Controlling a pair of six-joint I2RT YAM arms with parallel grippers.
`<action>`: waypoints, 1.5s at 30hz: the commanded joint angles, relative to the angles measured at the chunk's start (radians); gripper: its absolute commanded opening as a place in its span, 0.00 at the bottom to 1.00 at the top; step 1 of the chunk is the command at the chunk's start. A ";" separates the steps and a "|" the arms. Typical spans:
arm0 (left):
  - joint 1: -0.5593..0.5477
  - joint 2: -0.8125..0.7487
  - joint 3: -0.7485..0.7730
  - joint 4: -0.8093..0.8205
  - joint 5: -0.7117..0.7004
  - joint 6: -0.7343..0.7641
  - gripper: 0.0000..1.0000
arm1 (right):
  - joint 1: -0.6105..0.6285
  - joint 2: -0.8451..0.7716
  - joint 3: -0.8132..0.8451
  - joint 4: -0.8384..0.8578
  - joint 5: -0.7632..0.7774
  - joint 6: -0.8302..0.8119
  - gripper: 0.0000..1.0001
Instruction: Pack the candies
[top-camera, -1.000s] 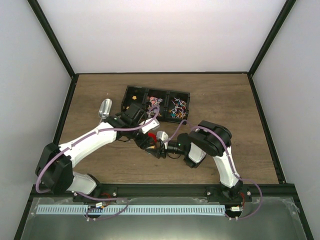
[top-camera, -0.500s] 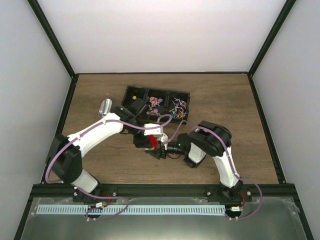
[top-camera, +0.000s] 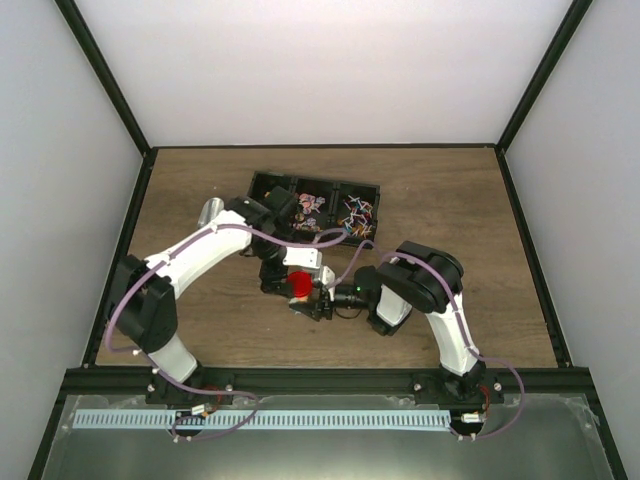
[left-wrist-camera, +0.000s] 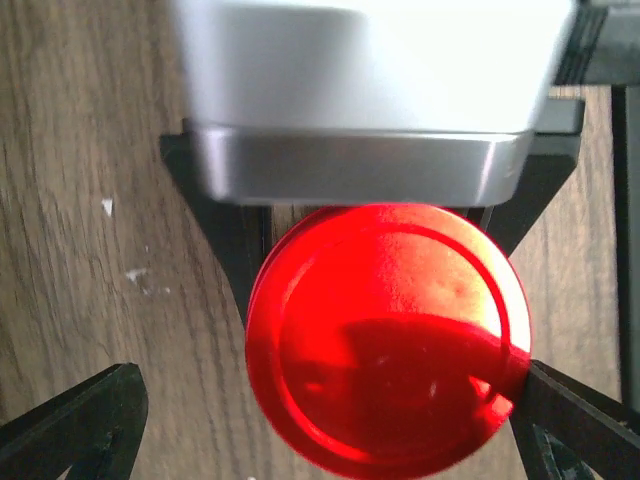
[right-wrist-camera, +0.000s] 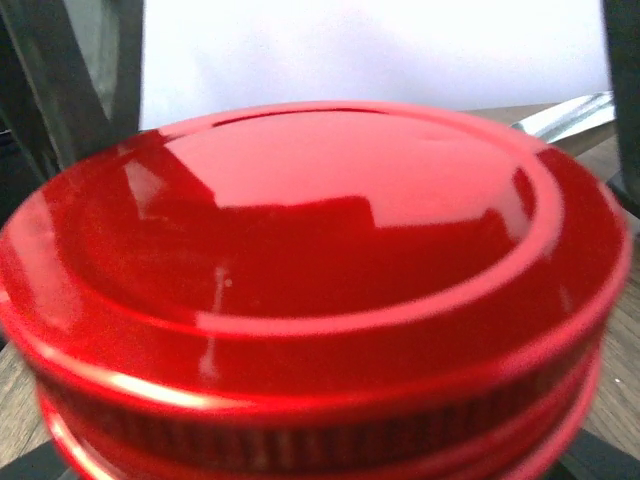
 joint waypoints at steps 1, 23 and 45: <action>0.026 -0.101 -0.018 0.037 0.107 -0.226 1.00 | 0.004 0.006 0.022 0.301 -0.005 0.003 0.44; -0.065 -0.274 -0.337 0.530 -0.178 -0.898 0.98 | 0.039 0.009 0.044 0.248 0.207 -0.007 0.45; -0.059 -0.308 -0.376 0.488 -0.121 -0.692 0.64 | 0.044 0.005 0.034 0.246 0.156 -0.005 0.42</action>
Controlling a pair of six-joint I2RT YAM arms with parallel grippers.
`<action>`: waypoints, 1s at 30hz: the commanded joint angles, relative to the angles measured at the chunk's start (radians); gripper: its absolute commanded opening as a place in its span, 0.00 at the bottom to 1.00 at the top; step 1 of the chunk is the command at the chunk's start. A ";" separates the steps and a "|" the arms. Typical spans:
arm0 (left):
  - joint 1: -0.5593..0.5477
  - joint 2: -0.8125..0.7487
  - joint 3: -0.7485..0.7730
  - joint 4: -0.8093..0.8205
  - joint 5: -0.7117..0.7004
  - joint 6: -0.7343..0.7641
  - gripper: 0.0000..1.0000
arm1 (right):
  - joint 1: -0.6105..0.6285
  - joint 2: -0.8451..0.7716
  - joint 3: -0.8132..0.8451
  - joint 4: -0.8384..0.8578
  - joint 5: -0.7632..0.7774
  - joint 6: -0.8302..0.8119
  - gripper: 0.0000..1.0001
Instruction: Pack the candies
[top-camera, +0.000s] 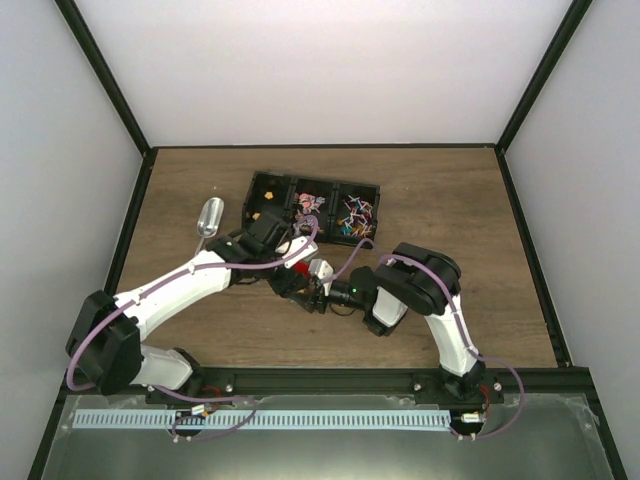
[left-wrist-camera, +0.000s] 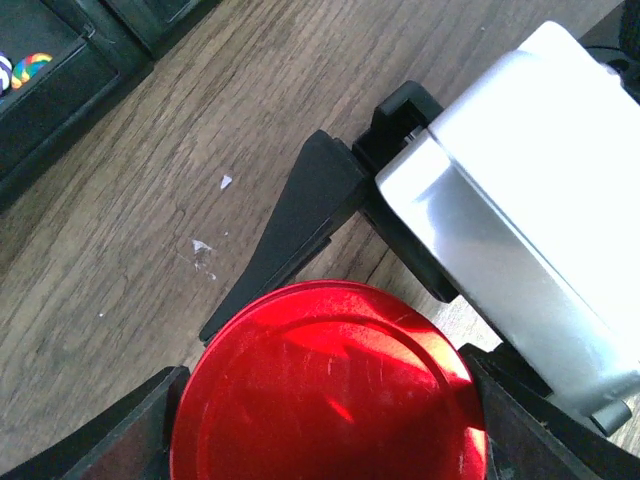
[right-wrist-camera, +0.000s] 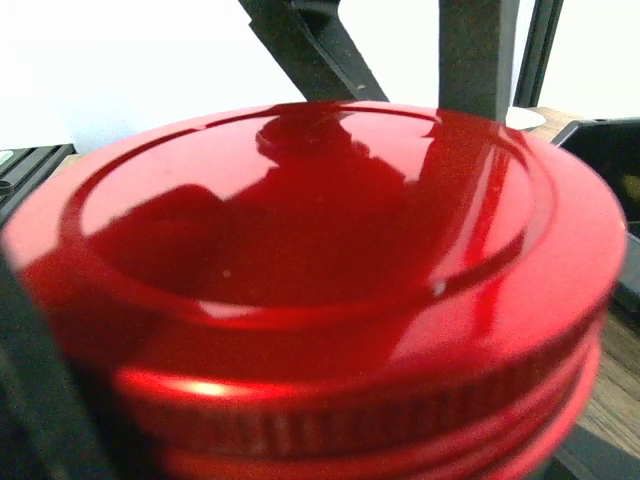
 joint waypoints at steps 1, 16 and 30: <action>0.012 -0.036 -0.005 -0.023 0.045 0.214 0.63 | 0.010 0.003 0.005 0.250 -0.073 -0.002 0.41; 0.049 0.064 0.097 -0.375 0.271 0.906 0.61 | 0.011 -0.007 -0.017 0.265 -0.277 0.014 0.34; 0.079 0.024 0.098 -0.295 0.310 0.680 0.98 | 0.010 -0.016 -0.017 0.242 -0.212 -0.009 0.32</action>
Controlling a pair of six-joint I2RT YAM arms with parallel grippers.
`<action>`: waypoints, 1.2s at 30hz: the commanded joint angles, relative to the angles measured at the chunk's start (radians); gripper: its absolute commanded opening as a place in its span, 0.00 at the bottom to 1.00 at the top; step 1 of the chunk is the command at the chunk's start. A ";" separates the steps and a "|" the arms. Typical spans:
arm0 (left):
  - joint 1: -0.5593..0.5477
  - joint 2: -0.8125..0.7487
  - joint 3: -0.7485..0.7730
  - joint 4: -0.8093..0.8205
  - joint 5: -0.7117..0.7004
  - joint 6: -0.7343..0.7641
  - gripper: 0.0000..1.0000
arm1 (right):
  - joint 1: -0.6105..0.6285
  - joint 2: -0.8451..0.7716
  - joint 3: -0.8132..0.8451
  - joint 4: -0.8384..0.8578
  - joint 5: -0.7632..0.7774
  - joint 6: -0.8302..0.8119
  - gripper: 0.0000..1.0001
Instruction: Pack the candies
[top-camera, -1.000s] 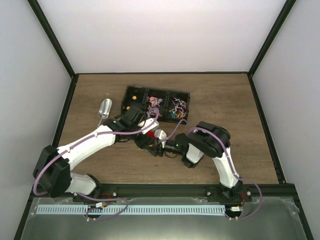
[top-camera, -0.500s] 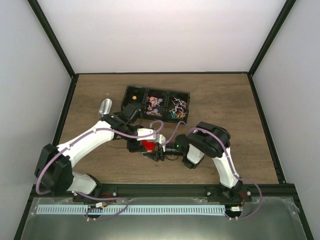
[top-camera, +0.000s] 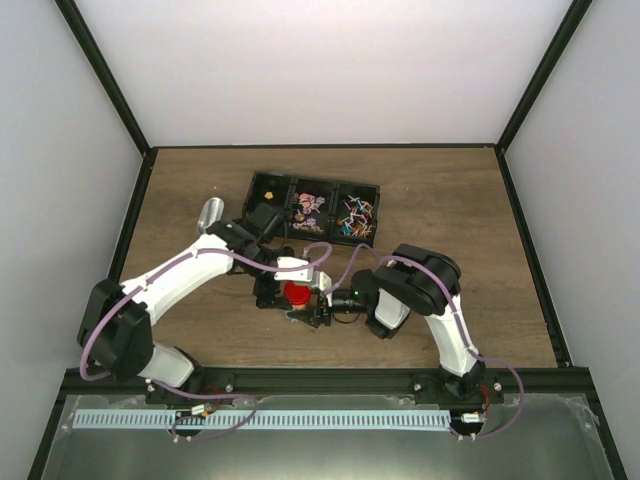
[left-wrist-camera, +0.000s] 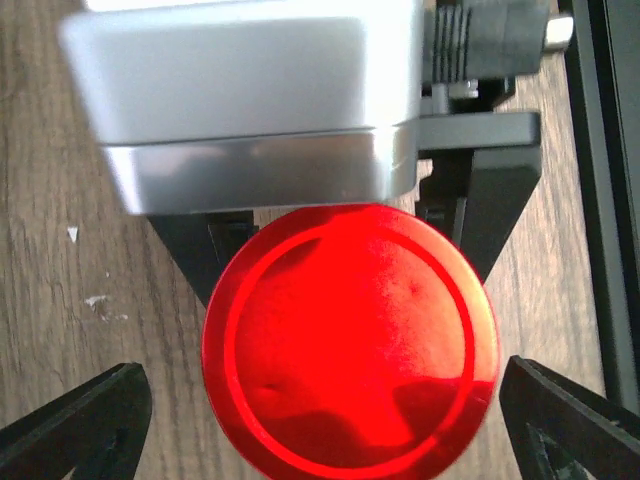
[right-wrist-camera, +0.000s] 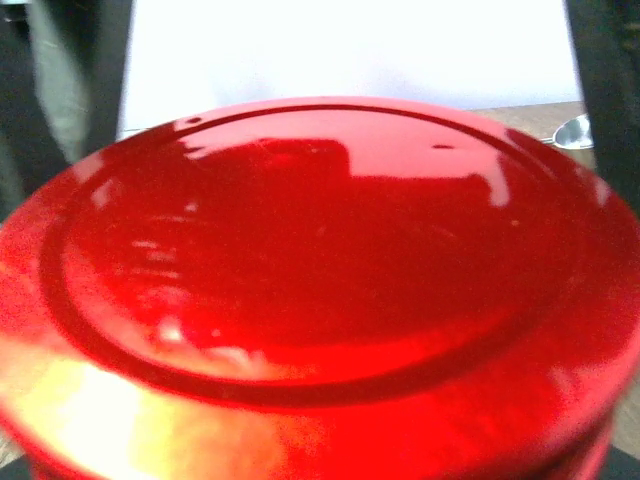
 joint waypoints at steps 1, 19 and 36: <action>0.005 -0.100 -0.059 0.089 0.100 -0.181 0.99 | 0.008 -0.014 0.020 0.234 0.042 -0.027 0.32; -0.004 -0.081 -0.135 0.226 0.054 -0.247 0.72 | 0.008 -0.020 0.013 0.213 0.016 -0.049 0.31; 0.019 0.049 0.008 -0.020 0.110 0.148 0.83 | 0.008 -0.042 -0.014 0.200 -0.038 -0.073 0.29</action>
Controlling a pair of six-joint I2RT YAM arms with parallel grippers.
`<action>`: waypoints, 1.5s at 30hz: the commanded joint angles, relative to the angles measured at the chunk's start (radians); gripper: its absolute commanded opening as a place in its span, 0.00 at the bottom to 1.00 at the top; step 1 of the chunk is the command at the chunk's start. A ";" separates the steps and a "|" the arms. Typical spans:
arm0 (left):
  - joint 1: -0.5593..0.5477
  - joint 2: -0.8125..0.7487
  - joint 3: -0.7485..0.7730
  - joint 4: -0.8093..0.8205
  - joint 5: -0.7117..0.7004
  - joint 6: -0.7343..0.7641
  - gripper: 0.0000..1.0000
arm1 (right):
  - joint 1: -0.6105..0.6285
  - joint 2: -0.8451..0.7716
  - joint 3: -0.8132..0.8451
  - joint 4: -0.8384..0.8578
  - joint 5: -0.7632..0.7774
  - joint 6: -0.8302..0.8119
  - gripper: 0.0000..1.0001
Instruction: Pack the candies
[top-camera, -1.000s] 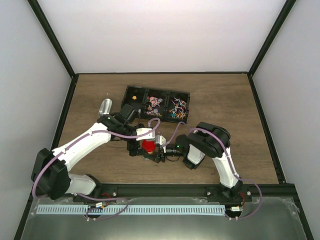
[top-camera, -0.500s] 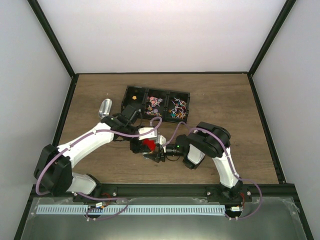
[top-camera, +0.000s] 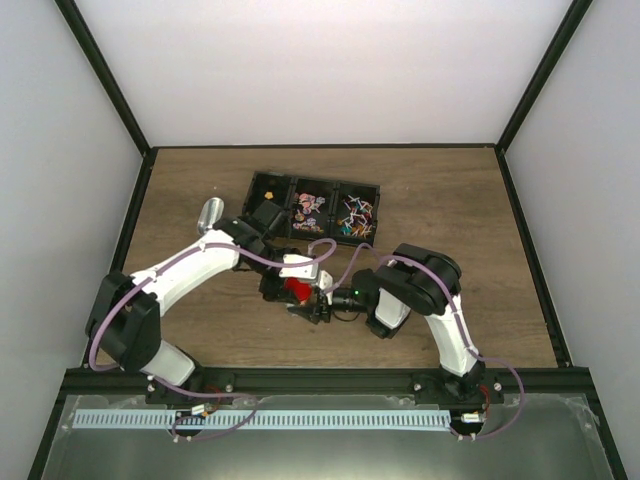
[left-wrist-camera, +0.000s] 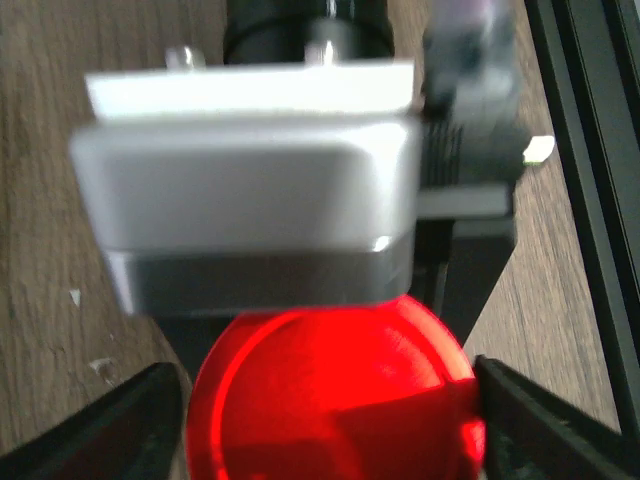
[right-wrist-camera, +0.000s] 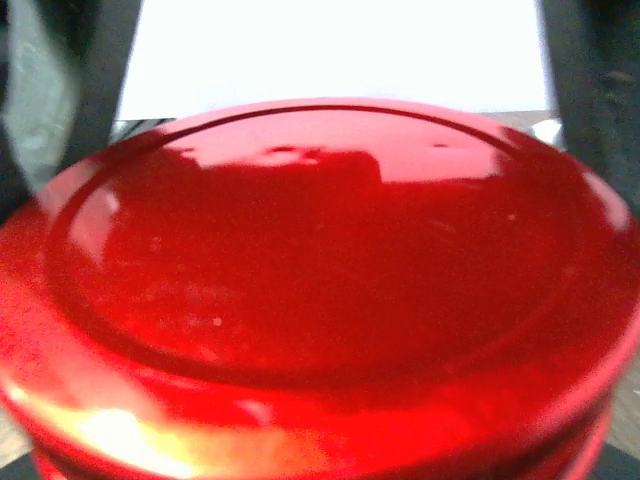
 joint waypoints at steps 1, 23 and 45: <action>0.013 -0.001 -0.003 -0.072 0.022 0.124 0.88 | 0.012 -0.042 -0.015 0.198 -0.118 -0.027 0.30; 0.069 -0.298 -0.119 0.097 -0.037 -0.227 1.00 | 0.011 -0.125 -0.075 0.157 -0.069 -0.077 1.00; 0.316 -0.233 -0.041 0.331 -0.052 -0.635 1.00 | -0.299 -0.710 -0.236 -0.603 -0.219 -0.202 1.00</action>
